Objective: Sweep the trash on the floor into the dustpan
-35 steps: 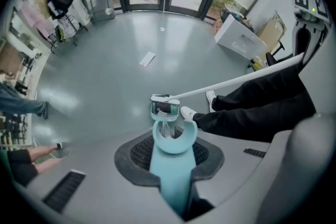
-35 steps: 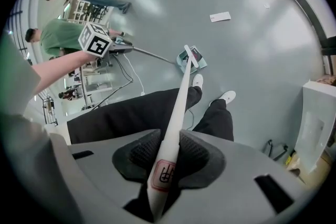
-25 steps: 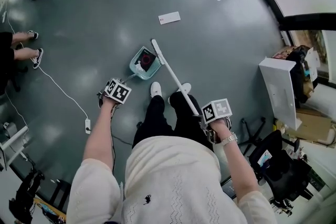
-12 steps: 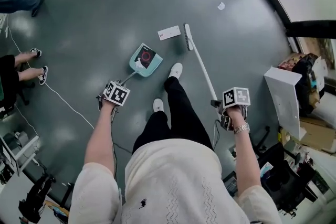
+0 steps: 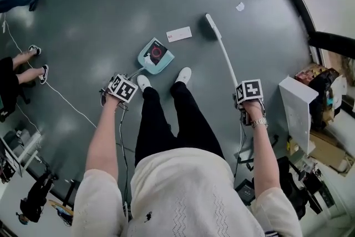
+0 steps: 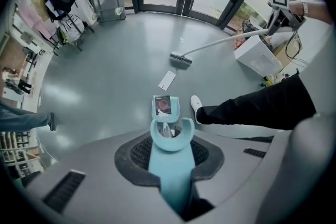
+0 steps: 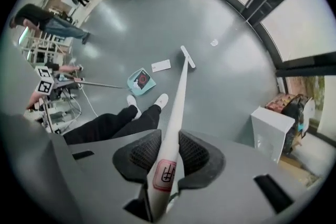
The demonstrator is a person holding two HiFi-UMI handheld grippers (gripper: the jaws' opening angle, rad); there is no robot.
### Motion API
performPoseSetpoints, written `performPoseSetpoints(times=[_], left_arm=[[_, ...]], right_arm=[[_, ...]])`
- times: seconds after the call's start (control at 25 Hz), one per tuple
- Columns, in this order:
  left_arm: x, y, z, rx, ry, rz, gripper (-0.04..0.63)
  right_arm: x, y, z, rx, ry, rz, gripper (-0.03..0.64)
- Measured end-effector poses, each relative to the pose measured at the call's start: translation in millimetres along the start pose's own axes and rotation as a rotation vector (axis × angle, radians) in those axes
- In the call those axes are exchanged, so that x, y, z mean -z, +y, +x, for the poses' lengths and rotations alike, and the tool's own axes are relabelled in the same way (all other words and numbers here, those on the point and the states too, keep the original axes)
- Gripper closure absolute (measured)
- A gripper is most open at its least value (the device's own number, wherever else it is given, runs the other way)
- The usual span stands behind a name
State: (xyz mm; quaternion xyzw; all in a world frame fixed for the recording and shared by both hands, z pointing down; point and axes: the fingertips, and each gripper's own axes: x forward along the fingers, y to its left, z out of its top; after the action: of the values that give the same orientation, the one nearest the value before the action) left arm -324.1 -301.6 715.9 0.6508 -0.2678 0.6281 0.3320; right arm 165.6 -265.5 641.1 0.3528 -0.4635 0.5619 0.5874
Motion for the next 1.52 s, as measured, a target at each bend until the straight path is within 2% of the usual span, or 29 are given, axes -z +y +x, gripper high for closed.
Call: performPoseSetpoints(times=[0.12, 0.28, 0.6, 0.8, 0.96, 1.12, 1.52], left_arm=[[-11.2, 12.9, 2.0, 0.02, 0.003, -0.04, 0.505], [-11.4, 17.2, 4.6, 0.041, -0.008, -0.053, 0.503], [15.3, 11.8, 11.8, 0.049, -0.028, -0.068, 0.505], [22.0, 8.7, 15.8, 0.039, -0.05, -0.061, 0.503], [22.0, 8.8, 15.3, 0.038, -0.055, -0.054, 0.504], [23.9, 8.2, 14.2, 0.037, -0.059, -0.053, 0.504], [26.4, 7.1, 14.8, 0.03, -0.057, -0.05, 0.505]], right_arm=[[-7.7, 18.5, 13.2, 0.049, 0.044, -0.105, 0.497], [3.6, 59.9, 30.9, 0.097, 0.088, -0.27, 0.497], [34.8, 124.4, 36.1, 0.09, 0.155, -0.438, 0.492], [57.4, 156.0, 33.9, 0.048, 0.194, -0.541, 0.492], [72.9, 185.3, 35.6, 0.002, 0.213, -0.574, 0.494], [81.2, 208.3, 34.5, -0.026, 0.207, -0.541, 0.494], [90.9, 225.9, 42.2, -0.054, 0.226, -0.485, 0.492]])
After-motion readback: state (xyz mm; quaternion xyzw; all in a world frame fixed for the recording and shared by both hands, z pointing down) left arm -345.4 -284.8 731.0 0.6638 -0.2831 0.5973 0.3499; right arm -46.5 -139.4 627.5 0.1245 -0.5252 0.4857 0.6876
